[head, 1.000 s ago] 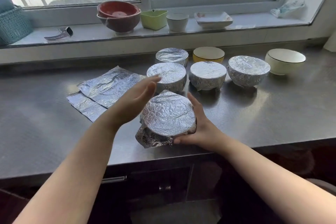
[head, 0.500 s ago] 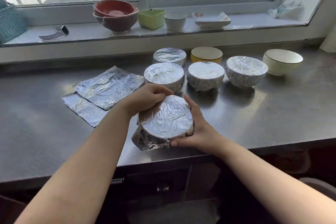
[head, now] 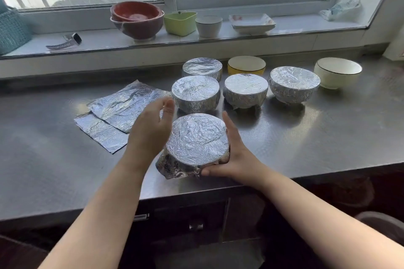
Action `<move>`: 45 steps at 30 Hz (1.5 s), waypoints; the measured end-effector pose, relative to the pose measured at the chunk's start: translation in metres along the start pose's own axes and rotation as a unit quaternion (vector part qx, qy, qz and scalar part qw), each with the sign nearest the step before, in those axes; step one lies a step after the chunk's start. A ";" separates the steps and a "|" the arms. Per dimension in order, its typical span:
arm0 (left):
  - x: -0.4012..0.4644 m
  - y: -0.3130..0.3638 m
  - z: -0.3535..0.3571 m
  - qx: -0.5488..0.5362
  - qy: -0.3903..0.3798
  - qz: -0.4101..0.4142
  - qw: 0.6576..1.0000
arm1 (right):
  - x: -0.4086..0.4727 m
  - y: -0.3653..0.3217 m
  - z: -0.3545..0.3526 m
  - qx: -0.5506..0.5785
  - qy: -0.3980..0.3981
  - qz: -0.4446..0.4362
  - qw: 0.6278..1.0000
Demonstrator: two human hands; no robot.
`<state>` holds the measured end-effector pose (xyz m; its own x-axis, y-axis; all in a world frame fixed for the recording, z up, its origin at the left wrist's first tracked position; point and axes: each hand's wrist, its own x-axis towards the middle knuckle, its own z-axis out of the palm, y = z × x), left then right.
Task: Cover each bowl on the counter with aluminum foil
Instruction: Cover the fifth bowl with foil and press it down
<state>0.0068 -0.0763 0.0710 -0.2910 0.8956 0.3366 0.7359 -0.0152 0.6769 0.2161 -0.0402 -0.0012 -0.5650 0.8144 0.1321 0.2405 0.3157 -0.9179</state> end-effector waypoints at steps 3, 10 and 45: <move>-0.028 0.024 0.011 0.145 -0.085 0.071 0.983 | -0.002 -0.002 0.004 0.020 0.000 -0.003 1.000; -0.026 0.029 0.033 0.283 -0.192 0.043 0.939 | -0.017 -0.020 0.024 -0.036 0.062 0.010 0.997; -0.015 0.008 0.015 0.277 -0.244 0.143 0.918 | 0.033 -0.031 -0.030 0.058 0.116 0.078 0.989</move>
<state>0.0261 -0.0834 0.0617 0.1727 0.9847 0.0236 0.9768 -0.1743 0.1247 0.2133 -0.0085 0.0423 -0.3294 0.9425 0.0560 0.2104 0.1311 -0.9688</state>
